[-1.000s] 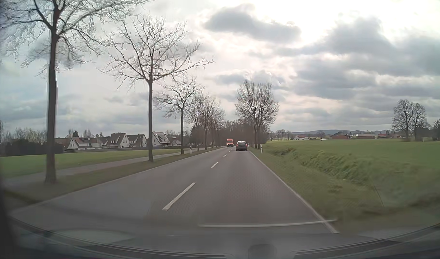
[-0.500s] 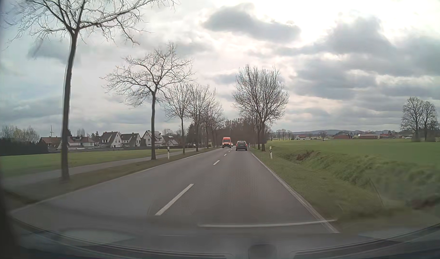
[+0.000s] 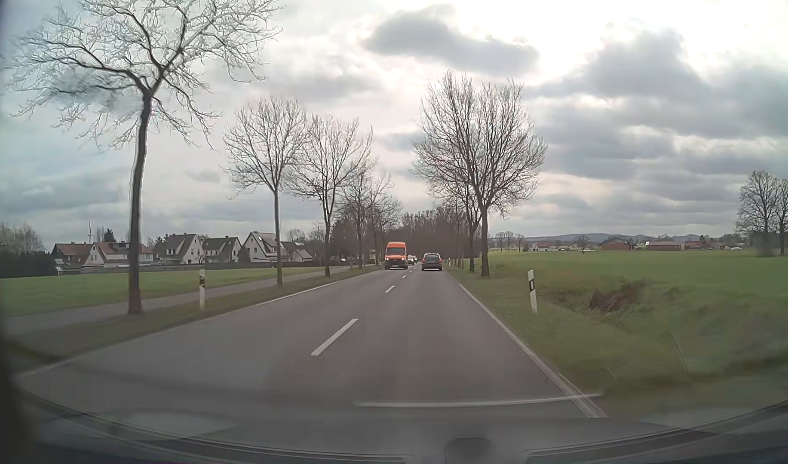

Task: Follow the waypoints while adhering to traffic rules and regulations

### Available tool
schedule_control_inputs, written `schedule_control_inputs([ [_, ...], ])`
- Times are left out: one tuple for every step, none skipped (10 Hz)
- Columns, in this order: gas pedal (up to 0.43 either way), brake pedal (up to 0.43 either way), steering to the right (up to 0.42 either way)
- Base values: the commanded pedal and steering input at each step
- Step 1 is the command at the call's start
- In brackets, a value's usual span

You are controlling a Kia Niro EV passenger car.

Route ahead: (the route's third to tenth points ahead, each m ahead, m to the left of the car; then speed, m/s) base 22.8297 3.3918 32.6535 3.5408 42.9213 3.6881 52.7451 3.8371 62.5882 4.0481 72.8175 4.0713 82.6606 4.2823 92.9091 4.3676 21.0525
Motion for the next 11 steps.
schedule_control_inputs([
  [0.197,0.000,0.005],
  [0.209,0.000,0.005],
  [0.209,0.000,0.005],
  [0.209,0.000,0.005],
  [0.220,0.000,0.005],
  [0.220,0.000,0.005],
  [0.220,0.000,0.005],
  [0.220,0.000,0.004],
  [0.220,0.000,0.004],
  [0.220,0.000,0.004],
  [0.220,0.000,0.005],
])
